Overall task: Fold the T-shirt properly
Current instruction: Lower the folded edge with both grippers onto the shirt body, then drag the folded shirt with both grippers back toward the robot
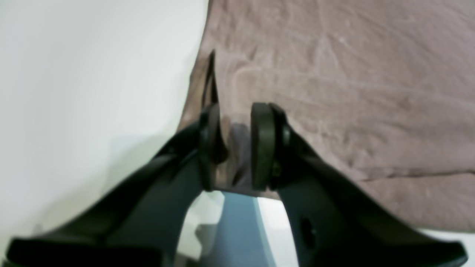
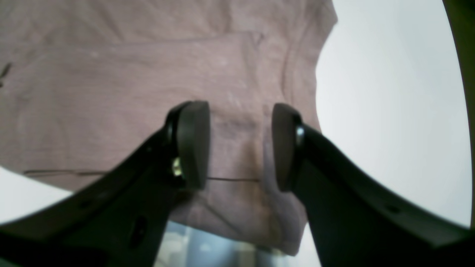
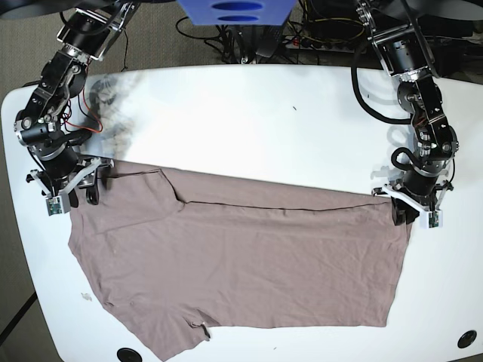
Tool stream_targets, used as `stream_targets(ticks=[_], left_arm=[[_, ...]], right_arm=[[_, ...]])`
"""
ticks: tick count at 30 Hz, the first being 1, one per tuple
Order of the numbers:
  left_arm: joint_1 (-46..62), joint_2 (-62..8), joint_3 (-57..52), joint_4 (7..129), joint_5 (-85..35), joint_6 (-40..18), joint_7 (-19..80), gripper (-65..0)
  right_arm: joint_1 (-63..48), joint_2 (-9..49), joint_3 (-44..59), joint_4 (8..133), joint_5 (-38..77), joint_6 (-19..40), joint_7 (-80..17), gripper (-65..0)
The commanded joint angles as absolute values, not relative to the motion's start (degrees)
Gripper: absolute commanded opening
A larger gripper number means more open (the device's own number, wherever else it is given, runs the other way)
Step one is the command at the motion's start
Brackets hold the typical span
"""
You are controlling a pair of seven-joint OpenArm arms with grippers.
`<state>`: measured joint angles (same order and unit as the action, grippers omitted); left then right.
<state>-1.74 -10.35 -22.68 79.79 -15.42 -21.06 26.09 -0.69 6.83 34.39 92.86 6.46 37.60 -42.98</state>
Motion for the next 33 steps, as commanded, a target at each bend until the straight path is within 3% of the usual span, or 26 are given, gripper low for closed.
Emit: stream_targets(ticks=[1, 5, 19, 27, 33], left_arm=[[-1.85, -11.19, -22.84, 78.34, -15.73, -21.18, 23.08, -43.8], [-2.02, -11.52, -22.67, 75.03, -15.69, -21.19, 20.61, -34.6], [-4.9, -12.99, -22.29, 66.94, -15.91, -21.64, 16.16, -28.5], [-5.05, -13.63, -21.92, 66.76, -15.81, -21.74, 17.29, -30.4], [-3.26, -12.98, -21.21, 69.35, -16.06, -21.88, 18.96, -37.4]], right_arm=[[-0.69, 7.32, 35.16, 93.71, 6.53, 38.11, -42.73, -38.8], [-1.2, 7.68, 35.45, 93.47, 7.41, 38.36, -43.02, -38.7], [-0.95, 10.07, 36.25, 89.85, 9.2, 40.0, -41.86, -39.0], [-1.31, 9.98, 37.02, 90.53, 9.1, 40.0, -41.79, -39.3], [-2.83, 9.38, 37.8, 90.99, 8.37, 40.0, -42.56, -39.5]])
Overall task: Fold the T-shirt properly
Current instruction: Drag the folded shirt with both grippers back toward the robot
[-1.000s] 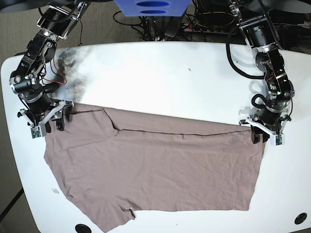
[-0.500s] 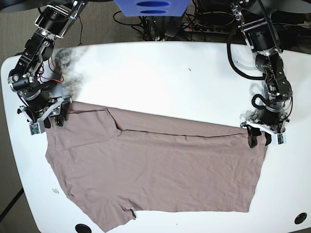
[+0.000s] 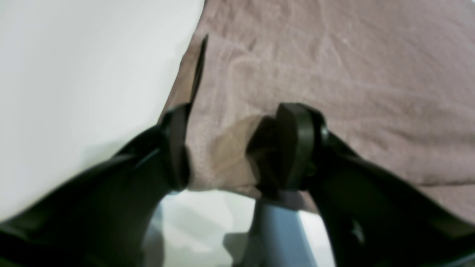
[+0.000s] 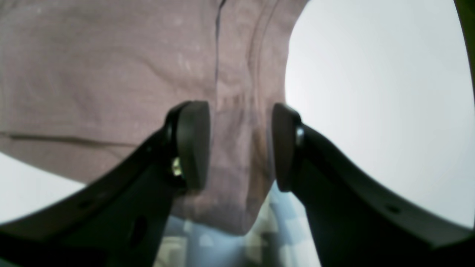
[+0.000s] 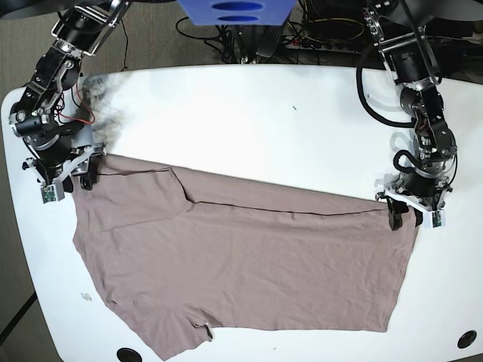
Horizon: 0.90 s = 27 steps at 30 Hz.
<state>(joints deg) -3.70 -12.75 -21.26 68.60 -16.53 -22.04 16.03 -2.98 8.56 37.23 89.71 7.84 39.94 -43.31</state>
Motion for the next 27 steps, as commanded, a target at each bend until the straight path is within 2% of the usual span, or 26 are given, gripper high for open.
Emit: stream_targets(ticks=[1, 4, 6, 10, 16, 24, 27], left_arm=[[-3.01, -12.97, -21.18, 69.57, -16.11, -21.89, 18.89, -38.6], [-2.13, -12.96, -21.05, 69.98, -16.28, -21.9, 18.34, -41.7], [-0.95, -13.01, -21.49, 70.01, -16.6, -22.45, 17.53, -47.4], [-0.51, -13.04, -21.51, 69.7, -16.58, -22.35, 17.38, -55.0], [-1.52, -13.11, -22.04, 70.04, -16.43, -22.11, 17.44, -61.7], [-1.69, -13.06, -22.67, 69.91, -16.34, -22.0, 17.42, -63.9], [-1.37, -12.87, -23.17, 69.97, -16.6, -21.89, 16.92, -63.6]], right_arm=[[-3.03, 9.4, 37.94, 90.89, 8.34, 40.0, -42.58, -39.6], [-3.68, 9.45, 38.39, 90.58, 8.29, 40.0, -42.67, -39.6], [-4.48, 9.27, 39.43, 90.07, 9.0, 40.0, -42.96, -38.4], [-4.68, 9.34, 39.72, 89.48, 9.01, 40.0, -43.14, -34.9], [-4.34, 9.55, 38.64, 90.12, 8.79, 40.0, -43.79, -28.4], [-3.94, 9.73, 38.32, 89.39, 9.01, 40.0, -43.71, -28.9], [-4.55, 10.03, 38.36, 87.86, 8.89, 40.0, -42.99, -31.9]])
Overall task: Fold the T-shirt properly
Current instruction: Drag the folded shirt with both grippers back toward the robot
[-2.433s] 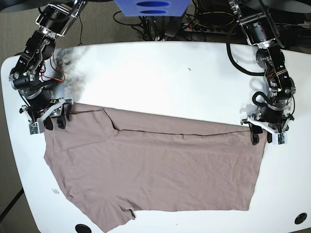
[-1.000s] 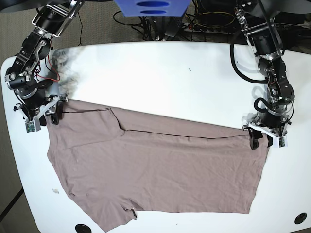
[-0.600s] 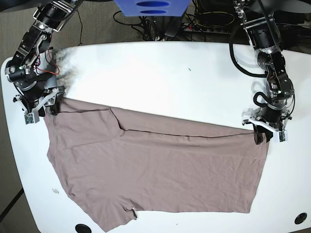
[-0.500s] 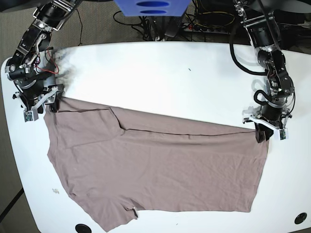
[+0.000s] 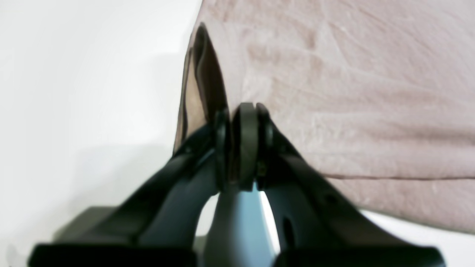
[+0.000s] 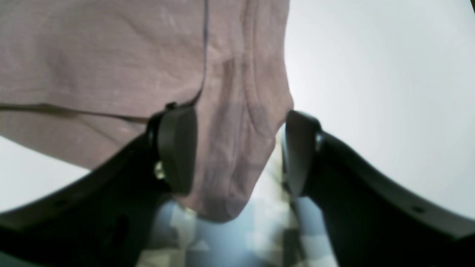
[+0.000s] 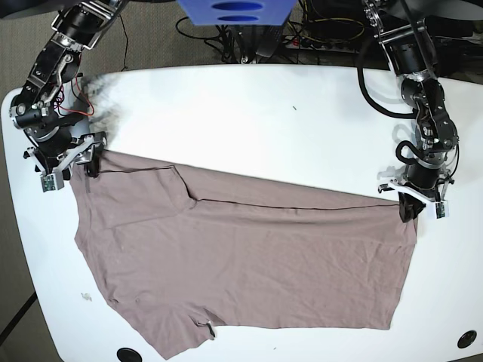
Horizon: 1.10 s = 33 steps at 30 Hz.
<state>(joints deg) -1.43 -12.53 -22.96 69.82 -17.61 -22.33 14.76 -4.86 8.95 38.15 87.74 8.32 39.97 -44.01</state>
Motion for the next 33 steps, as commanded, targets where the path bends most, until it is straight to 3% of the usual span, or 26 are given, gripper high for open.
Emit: stream_targets(ticks=[1, 21, 25, 27, 33], left_arm=[[-1.36, -12.88, -23.23, 69.94, -16.61, -21.87, 16.91, -63.6], [-0.65, -13.1, -23.3, 70.21, -16.91, -21.92, 15.85, -61.3], [-0.13, -13.11, -23.3, 70.05, -16.68, -21.9, 16.32, -61.4], [0.32, -13.21, -23.33, 70.27, -16.54, -22.08, 16.7, -61.1], [1.39, -13.31, -23.36, 70.35, -16.49, -22.26, 17.02, -60.9]], right_arm=[[-4.53, 10.07, 38.35, 87.63, 8.92, 40.0, -42.84, -32.3], [-6.15, 9.72, 38.08, 83.7, 8.34, 40.0, -42.87, -33.4], [-6.23, 9.71, 38.01, 83.62, 8.28, 40.0, -43.18, -40.7], [-5.64, 9.93, 37.99, 82.77, 8.14, 40.0, -43.02, -50.8], [-5.57, 9.95, 38.04, 82.58, 8.14, 40.0, -43.08, -64.0]])
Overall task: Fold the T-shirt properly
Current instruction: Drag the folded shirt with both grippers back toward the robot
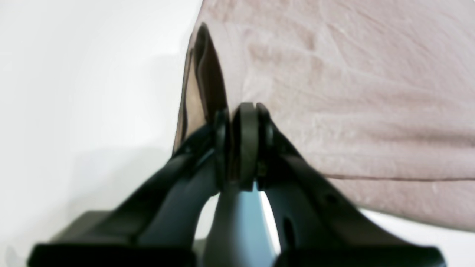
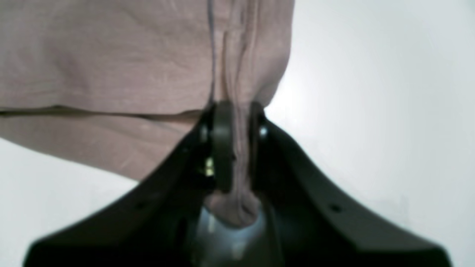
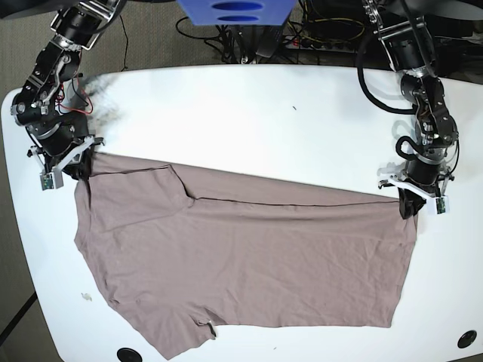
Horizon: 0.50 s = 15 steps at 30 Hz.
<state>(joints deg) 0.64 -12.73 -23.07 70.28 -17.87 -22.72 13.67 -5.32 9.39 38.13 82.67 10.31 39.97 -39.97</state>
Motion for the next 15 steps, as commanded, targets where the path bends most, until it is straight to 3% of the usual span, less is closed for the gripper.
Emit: stream_targets(ticks=[1, 15], left_arm=[[1.79, -13.34, -23.36, 70.42, -16.46, -22.26, 17.08, -60.8], [10.5, -13.21, -23.16, 76.4, -16.37, -22.4, 17.3, -61.7]], right_arm=[[-5.68, 9.97, 38.01, 82.57, 8.13, 40.0, -43.05, -64.4], [-11.14, 9.86, 38.32, 84.76, 7.74, 40.0, -43.14, -64.1]])
